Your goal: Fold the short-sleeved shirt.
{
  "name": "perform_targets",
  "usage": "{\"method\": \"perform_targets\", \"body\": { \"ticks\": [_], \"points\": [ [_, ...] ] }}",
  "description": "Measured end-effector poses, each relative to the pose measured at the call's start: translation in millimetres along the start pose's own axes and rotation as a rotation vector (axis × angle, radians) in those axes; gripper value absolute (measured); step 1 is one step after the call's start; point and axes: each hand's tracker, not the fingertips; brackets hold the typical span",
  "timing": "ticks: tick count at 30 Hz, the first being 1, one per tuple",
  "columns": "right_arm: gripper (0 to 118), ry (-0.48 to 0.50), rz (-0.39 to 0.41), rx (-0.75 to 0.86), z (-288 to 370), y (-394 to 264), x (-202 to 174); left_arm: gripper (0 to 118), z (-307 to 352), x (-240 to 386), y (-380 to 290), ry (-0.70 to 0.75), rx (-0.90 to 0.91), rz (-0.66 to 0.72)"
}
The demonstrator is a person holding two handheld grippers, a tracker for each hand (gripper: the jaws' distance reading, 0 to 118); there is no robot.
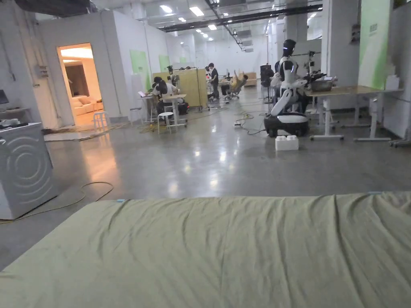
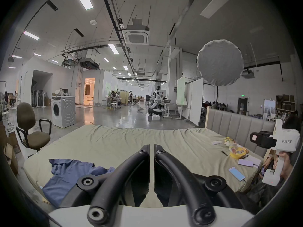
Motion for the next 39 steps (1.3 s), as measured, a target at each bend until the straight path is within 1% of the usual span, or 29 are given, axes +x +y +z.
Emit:
{"method": "perform_targets", "body": {
  "ticks": [2,3,4,7,8,9,10,11,12,14,15,16,19,20,23,24,26,29,31,32,33,34,36,37,38,39],
  "points": [
    [0,0.010,-0.005,-0.018,-2,-5,0,5,1,-9,-2,0.022,-0.021,-0.001],
    [0,0.017,-0.010,-0.029,-3,-8,0,7,0,-15,-3,0.032,-0.046,-0.068],
    [0,0.023,-0.015,-0.039,-5,-11,0,14,0,-23,-4,0.043,-0.063,-0.054],
    [0,0.043,-0.031,-0.076,-12,-20,-2,21,-6,-48,-9,0.103,-0.122,-0.069],
    [0,0.048,-0.035,-0.089,-15,-23,-3,30,-10,-58,-11,0.108,-0.132,-0.069],
    [0,0.055,-0.058,-0.130,-19,-28,-3,38,-16,-68,-14,0.126,-0.153,-0.072],
    [0,0.050,-0.064,-0.146,-24,-31,-4,51,-26,-80,-23,0.150,-0.242,-0.038],
    [0,0.057,-0.058,-0.138,-28,-33,-6,61,-33,-89,-31,0.167,-0.290,-0.037],
    [0,0.066,-0.068,-0.163,-32,-37,-7,71,-43,-100,-40,0.157,-0.296,-0.034],
    [0,0.080,-0.073,-0.198,-40,-42,-10,94,-67,-124,-61,0.146,-0.371,0.019],
    [0,0.087,-0.070,-0.212,-43,-45,-12,100,-81,-136,-74,0.141,-0.430,0.039],
    [0,0.090,-0.064,-0.226,-46,-48,-14,100,-95,-148,-87,0.141,-0.449,0.050],
    [0,0.084,-0.068,-0.275,-53,-56,-15,100,-135,-181,-122,0.169,-0.549,0.068],
    [0,0.080,-0.071,-0.288,-54,-58,-14,100,-150,-193,-134,0.208,-0.586,0.051],
    [0,0.063,-0.084,-0.345,-61,-67,-12,100,-185,-225,-165,0.259,-0.641,0.059],
    [0,0.055,-0.085,-0.359,-63,-69,-12,100,-194,-236,-173,0.277,-0.645,0.109],
    [0,0.042,-0.083,-0.388,-68,-74,-11,100,-210,-254,-187,0.310,-0.667,0.158],
    [0,0.035,-0.077,-0.421,-74,-80,-12,99,-229,-266,-211,0.294,-0.755,0.158],
    [0,0.036,-0.055,-0.446,-77,-83,-14,98,-237,-269,-228,0.329,-0.815,0.125],
    [0,0.036,-0.042,-0.453,-77,-84,-15,96,-239,-267,-229,0.336,-0.777,0.113],
    [0,0.038,-0.031,-0.457,-76,-85,-16,88,-240,-263,-229,0.348,-0.762,0.106],
    [0,0.042,-0.025,-0.457,-76,-86,-17,75,-242,-258,-229,0.356,-0.797,0.055],
    [0,0.050,-0.028,-0.459,-76,-89,-18,65,-242,-251,-226,0.324,-0.794,0.012],
    [0,0.055,-0.040,-0.467,-75,-91,-17,60,-242,-250,-224,0.333,-0.792,0.015],
    [0,0.058,-0.051,-0.474,-75,-93,-16,43,-241,-247,-221,0.344,-0.789,0.015],
    [0,0.059,-0.059,-0.474,-75,-94,-15,20,-240,-248,-220,0.365,-0.792,0.014]
  ]
}}
